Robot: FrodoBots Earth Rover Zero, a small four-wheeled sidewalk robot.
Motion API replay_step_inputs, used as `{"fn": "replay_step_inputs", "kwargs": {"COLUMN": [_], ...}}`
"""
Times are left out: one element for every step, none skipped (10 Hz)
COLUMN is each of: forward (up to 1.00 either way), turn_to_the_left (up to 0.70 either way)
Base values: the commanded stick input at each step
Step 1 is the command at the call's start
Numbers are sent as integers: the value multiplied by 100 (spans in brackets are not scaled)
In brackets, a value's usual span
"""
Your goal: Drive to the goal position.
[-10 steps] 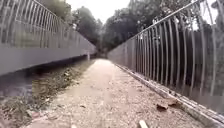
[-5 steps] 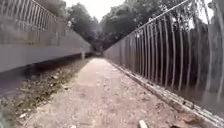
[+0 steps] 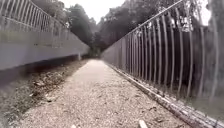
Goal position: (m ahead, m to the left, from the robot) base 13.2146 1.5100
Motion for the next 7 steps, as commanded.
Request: {"fn": "replay_step_inputs", "kwargs": {"forward": [100,100,100,100,100,100,100], "turn_to_the_left": [1,1,2,1,0,0,0]}}
